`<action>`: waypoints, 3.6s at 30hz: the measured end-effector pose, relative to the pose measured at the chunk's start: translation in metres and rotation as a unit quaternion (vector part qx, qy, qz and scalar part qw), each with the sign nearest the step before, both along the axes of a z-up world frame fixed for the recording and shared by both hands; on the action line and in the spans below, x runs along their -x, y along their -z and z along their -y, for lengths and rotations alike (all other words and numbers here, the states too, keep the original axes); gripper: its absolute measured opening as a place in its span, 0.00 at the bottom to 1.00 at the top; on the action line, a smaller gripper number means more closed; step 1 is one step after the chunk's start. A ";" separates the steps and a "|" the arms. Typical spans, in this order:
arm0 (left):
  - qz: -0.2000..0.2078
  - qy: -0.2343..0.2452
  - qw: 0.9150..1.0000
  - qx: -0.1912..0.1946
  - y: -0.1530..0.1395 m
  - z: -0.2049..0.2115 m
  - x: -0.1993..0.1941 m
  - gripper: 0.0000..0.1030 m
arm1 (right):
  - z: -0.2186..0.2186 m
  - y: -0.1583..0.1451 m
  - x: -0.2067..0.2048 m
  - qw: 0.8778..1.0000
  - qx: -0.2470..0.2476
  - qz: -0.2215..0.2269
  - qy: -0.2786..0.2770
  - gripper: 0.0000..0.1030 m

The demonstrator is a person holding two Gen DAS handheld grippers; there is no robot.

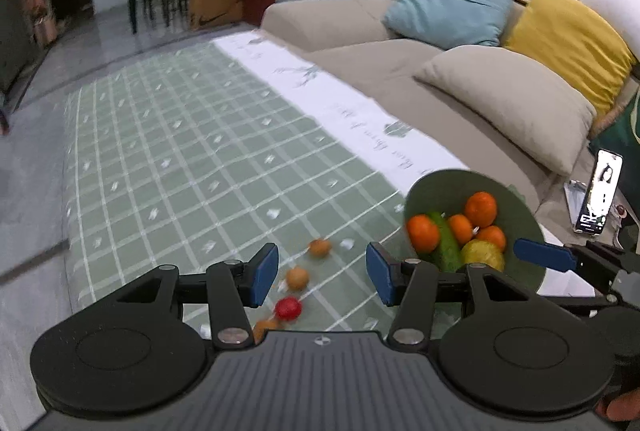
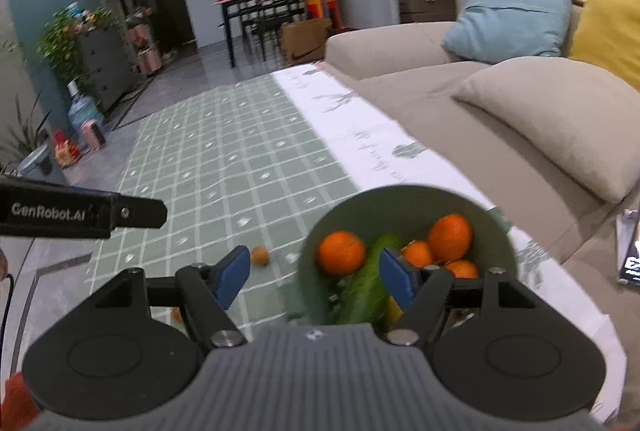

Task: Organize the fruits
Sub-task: 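Withdraw both tools from the colander toward the kiwis and tomato, then grasp a kiwi with the left tool while the right tool grasps the red tomato, then carry the kiwi and tomato into the green colander and release both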

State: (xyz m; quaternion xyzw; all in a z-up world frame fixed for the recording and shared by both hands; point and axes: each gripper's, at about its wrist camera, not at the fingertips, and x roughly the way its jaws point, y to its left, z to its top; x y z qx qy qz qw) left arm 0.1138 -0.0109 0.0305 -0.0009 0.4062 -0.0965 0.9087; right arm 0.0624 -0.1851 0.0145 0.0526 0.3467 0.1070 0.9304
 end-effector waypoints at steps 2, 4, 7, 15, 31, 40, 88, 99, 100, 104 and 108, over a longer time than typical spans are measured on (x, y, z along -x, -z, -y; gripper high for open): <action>-0.014 -0.011 1.000 0.014 0.008 -0.012 0.004 0.58 | -0.011 0.003 0.005 1.000 0.007 -0.002 -0.016 0.66; -0.027 -0.017 0.999 0.022 0.015 -0.021 0.007 0.58 | -0.021 0.007 0.009 0.999 0.014 -0.001 -0.036 0.66; -0.048 -0.030 0.998 0.024 0.031 -0.031 0.014 0.58 | -0.035 0.013 0.012 0.998 0.030 -0.004 -0.061 0.62; -0.058 -0.053 0.996 0.028 0.056 -0.044 0.020 0.52 | -0.060 0.028 0.012 0.993 0.056 -0.020 -0.106 0.40; -0.117 -0.068 0.990 0.047 0.103 -0.050 -0.006 0.43 | -0.083 0.061 -0.006 0.987 0.081 -0.045 -0.132 0.21; -0.128 -0.065 0.989 0.041 0.123 -0.047 -0.022 0.43 | -0.092 0.081 -0.022 0.984 0.074 -0.073 -0.145 0.20; -0.095 -0.099 0.989 0.057 0.089 -0.082 -0.029 0.27 | -0.138 0.098 -0.072 0.978 0.076 -0.073 -0.182 0.25; -0.055 -0.049 0.996 0.056 0.050 -0.046 -0.009 0.27 | -0.089 0.043 -0.033 0.984 0.065 -0.047 -0.156 0.25; -0.053 -0.041 0.996 0.056 0.046 -0.041 -0.007 0.27 | -0.083 0.038 -0.030 0.985 0.067 -0.044 -0.152 0.25; -0.041 -0.002 0.998 0.054 0.034 -0.011 -0.003 0.27 | -0.050 0.021 -0.018 0.989 0.069 -0.036 -0.129 0.25; -0.039 0.037 0.996 0.064 0.026 0.017 -0.001 0.27 | -0.013 0.009 -0.011 0.992 0.077 -0.028 -0.099 0.25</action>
